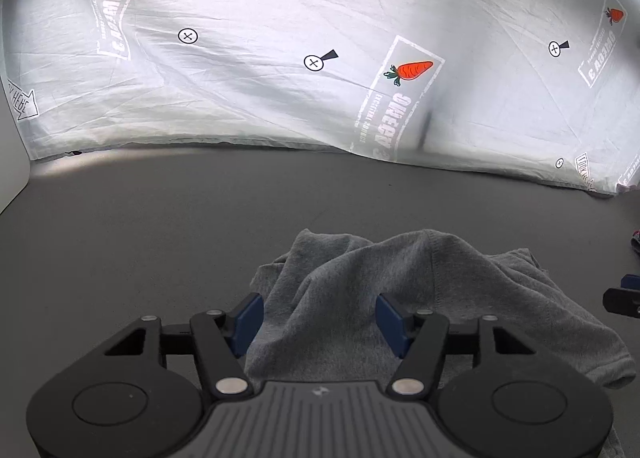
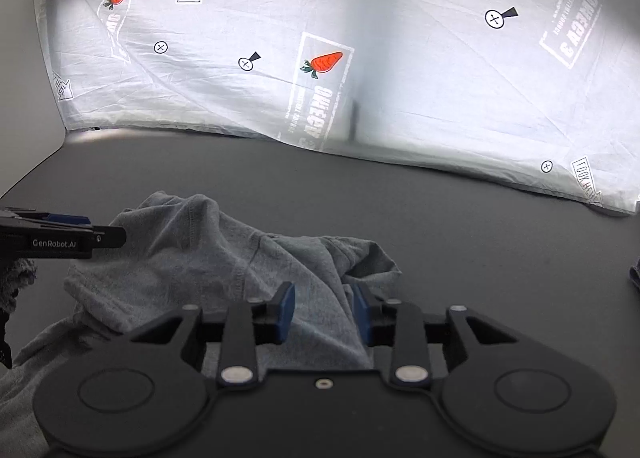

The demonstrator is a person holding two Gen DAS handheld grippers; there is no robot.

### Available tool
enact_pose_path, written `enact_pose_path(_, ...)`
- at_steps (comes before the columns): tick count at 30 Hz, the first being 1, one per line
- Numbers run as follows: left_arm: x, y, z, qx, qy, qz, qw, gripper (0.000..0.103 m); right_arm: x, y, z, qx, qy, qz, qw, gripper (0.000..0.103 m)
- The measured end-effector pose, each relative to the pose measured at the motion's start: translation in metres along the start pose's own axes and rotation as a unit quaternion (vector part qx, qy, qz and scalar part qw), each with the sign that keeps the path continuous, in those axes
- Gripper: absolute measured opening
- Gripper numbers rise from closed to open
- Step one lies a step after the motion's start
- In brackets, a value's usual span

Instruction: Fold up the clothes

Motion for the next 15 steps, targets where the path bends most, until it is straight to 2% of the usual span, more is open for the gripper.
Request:
enact_pose_path(3,0.015,0.021,-0.01,0.04,-0.007,0.027,0.9988,0.051,0.034,0.019,0.003,0.015,-0.012,0.042,0.999,0.026)
enact_pose_path(4,0.024,0.029,-0.008,0.039,-0.012,0.041,0.9983,0.051,0.042,0.026,-0.001,0.029,-0.013,0.051,0.998,0.026)
enact_pose_path(6,0.031,0.039,0.003,0.006,0.002,0.046,0.9989,0.053,0.044,0.038,-0.015,0.077,-0.025,0.045,0.996,0.025)
enact_pose_path(9,0.027,0.033,0.006,0.007,-0.002,0.056,0.9984,0.053,0.028,0.04,-0.035,0.146,-0.035,0.023,0.988,0.026)
enact_pose_path(13,0.008,0.029,0.016,-0.005,-0.022,0.051,0.9984,0.053,-0.005,0.052,-0.053,0.194,-0.015,-0.006,0.981,0.037)
enact_pose_path(14,0.001,0.03,0.022,-0.012,-0.026,0.049,0.9984,0.058,-0.013,0.055,-0.057,0.204,-0.008,-0.012,0.979,0.042)
enact_pose_path(15,-0.006,0.03,0.028,-0.019,-0.03,0.046,0.9983,0.067,-0.022,0.06,-0.061,0.213,-0.003,-0.015,0.977,0.043)
Point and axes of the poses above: each gripper's, at about its wrist camera, not at the fingertips, and x roughly the way its jaws point, z to its left, y to its underside, the point moved 1 cm from there along x, roughly the way its jaws point, and after that the axes turned 14 degrees about -y, right-handed, at the moved point
